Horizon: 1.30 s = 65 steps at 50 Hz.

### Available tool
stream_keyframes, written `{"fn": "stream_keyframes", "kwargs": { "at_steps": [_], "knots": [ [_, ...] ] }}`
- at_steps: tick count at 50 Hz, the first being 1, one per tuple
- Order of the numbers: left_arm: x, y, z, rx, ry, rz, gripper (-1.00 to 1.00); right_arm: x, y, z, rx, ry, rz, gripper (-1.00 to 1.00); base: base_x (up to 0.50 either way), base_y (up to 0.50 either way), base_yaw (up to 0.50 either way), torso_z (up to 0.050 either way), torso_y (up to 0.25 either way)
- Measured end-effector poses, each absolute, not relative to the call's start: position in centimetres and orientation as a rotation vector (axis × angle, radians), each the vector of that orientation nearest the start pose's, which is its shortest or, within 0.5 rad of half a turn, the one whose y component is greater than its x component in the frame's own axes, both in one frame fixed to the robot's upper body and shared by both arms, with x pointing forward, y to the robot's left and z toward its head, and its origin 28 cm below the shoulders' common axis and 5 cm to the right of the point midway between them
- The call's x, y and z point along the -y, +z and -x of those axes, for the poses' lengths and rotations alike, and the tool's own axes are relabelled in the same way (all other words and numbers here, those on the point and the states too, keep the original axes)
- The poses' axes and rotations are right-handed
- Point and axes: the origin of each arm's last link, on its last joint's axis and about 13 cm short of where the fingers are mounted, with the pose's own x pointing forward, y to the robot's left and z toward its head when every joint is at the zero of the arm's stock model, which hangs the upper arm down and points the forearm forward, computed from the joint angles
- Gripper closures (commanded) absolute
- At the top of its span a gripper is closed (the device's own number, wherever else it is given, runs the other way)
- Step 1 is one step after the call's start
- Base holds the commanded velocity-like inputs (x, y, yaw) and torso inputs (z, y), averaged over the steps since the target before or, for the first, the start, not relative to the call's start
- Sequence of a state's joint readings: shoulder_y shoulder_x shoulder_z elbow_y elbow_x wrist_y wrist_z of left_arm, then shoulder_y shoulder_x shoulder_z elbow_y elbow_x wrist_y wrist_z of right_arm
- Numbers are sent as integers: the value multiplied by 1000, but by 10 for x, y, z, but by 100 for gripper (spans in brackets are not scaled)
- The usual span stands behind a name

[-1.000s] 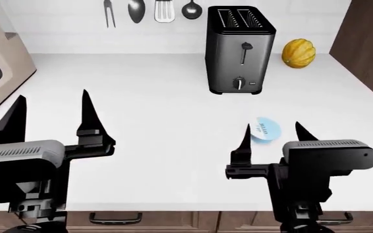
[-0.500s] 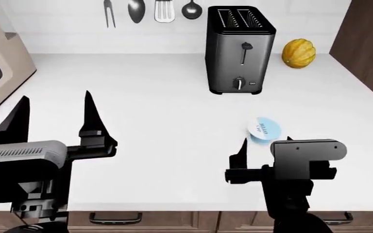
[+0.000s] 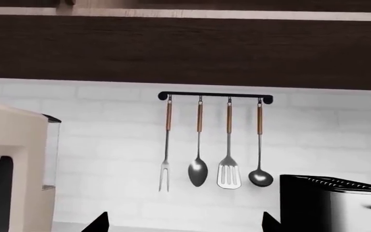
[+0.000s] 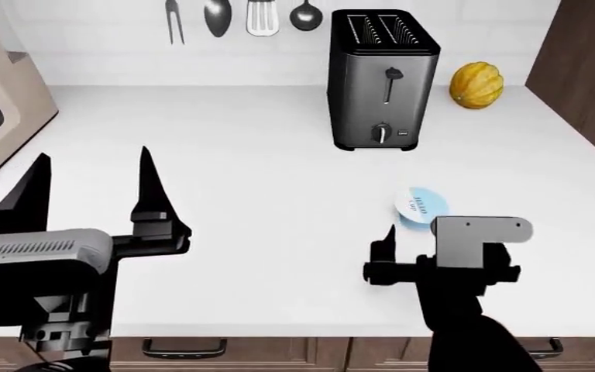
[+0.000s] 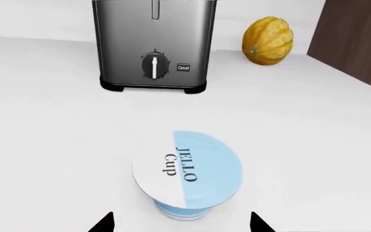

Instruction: Pick the jello cup and salsa from the counter and place them in the cabinets closest to them.

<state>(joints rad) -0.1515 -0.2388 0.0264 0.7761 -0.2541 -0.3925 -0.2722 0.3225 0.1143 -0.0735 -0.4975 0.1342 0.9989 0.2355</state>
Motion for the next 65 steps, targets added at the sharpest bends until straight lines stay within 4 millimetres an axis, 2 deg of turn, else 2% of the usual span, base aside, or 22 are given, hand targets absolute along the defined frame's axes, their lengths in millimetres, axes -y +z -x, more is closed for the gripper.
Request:
{"fn": "stream_keyframes", "kwargs": {
  "at_steps": [19, 56, 57, 65],
  "knots": [
    [-221, 174, -200, 505, 51, 35, -100, 101, 120, -266, -212, -85, 27, -100, 0, 0, 0, 0, 0],
    [-221, 172, -199, 499, 47, 37, -100, 105, 122, -286, -240, -93, 4, -100, 0, 0, 0, 0, 0],
    [-221, 172, -199, 499, 47, 37, -100, 105, 122, -287, -241, -94, 4, 100, 0, 0, 0, 0, 0],
    [-221, 173, -199, 501, 47, 38, -100, 105, 123, -290, -244, -101, 4, 100, 0, 0, 0, -1, 0]
  ]
}}
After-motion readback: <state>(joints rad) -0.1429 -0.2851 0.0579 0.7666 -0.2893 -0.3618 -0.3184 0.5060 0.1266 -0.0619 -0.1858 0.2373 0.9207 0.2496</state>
